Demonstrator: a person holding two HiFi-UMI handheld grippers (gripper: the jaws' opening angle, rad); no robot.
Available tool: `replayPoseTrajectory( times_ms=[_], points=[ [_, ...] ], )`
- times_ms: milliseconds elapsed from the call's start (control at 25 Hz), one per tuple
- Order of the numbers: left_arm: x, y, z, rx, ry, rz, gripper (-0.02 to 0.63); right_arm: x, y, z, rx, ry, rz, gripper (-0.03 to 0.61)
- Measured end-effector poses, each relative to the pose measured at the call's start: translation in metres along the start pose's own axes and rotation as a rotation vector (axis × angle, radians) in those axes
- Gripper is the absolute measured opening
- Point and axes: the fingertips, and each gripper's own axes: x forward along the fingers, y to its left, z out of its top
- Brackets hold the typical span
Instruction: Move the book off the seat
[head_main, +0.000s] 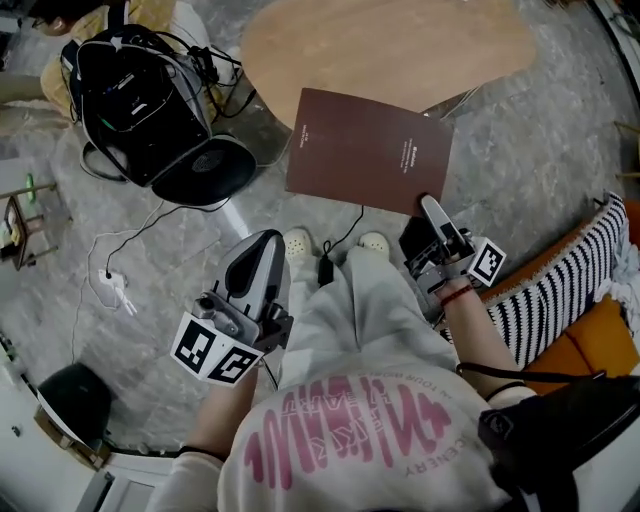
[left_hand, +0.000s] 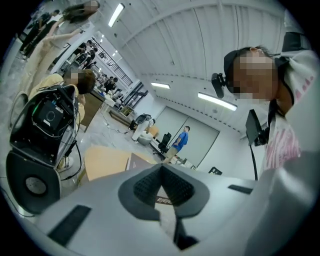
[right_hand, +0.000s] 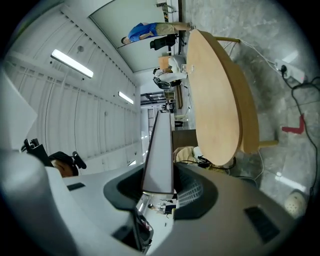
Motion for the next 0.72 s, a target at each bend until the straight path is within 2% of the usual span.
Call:
replayPoseTrajectory(
  times_ms=[280,400,720],
  points=[
    [0.002,0.025,-0.044,-0.061,0.095,-0.028,0.008,-0.012,-0.051,-0.022,0.000,-0.011,-0.043,0.158],
    [0.005,0.032,-0.062,-0.080,0.145,-0.048,0.008,-0.012,-0.074,-0.024,0.014,-0.036,-0.062,0.158],
    [0.022,0.036,-0.102,-0.146,0.216,-0.092,0.008,-0.013,-0.117,-0.019,0.048,-0.109,-0.069,0.158]
  ],
)
